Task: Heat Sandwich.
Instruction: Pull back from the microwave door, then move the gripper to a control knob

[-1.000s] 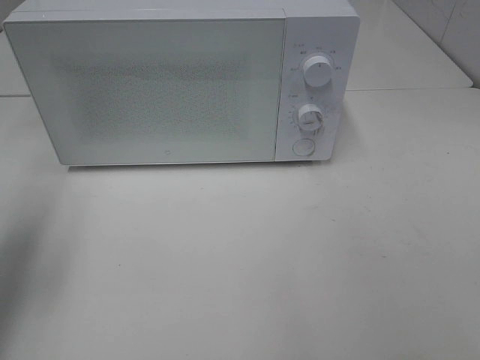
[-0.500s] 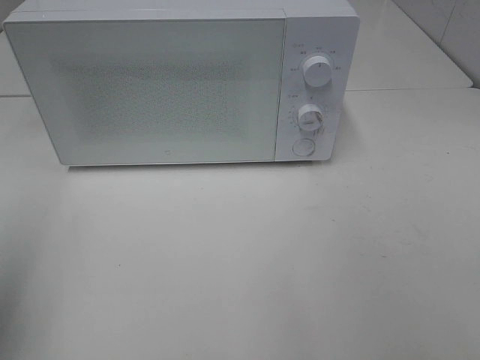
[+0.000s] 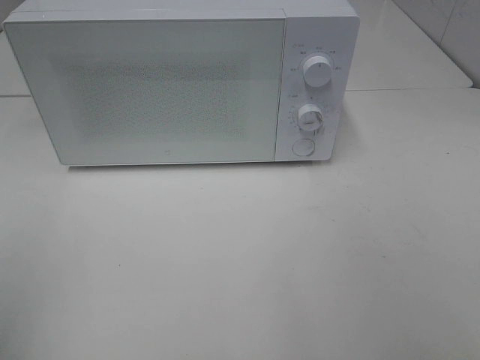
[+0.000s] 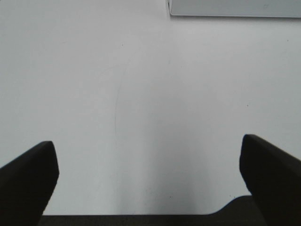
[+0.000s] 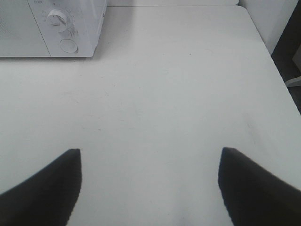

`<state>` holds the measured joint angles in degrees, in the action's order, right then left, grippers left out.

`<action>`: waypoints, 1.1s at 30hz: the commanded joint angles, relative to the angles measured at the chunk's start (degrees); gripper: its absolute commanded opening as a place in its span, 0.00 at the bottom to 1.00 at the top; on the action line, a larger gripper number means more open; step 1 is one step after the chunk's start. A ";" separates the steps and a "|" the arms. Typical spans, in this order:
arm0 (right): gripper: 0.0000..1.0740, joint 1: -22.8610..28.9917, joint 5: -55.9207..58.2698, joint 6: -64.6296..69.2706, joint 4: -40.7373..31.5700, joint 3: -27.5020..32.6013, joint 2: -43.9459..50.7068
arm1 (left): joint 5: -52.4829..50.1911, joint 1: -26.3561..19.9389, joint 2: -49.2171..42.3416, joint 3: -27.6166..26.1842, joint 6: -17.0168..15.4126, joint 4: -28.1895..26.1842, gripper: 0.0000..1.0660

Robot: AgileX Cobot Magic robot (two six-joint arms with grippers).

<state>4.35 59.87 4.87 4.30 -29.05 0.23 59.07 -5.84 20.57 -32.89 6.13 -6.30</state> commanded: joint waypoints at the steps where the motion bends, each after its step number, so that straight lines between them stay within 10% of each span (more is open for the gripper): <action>1: 0.71 -0.46 -0.57 -0.11 0.06 0.06 1.55 | -0.80 -0.11 -3.78 1.66 -0.23 -0.17 0.97; 13: 0.71 -0.46 -0.57 -0.11 0.06 0.06 1.55 | 0.00 -0.06 -22.80 4.58 -0.34 -0.29 0.97; 33: 0.71 -0.46 -0.57 -0.11 0.06 0.06 0.86 | 0.00 0.00 -22.35 4.58 -0.63 -0.92 0.97</action>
<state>4.35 59.87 4.87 4.30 -29.05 0.23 59.42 -5.84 -0.23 -28.53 6.07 -6.88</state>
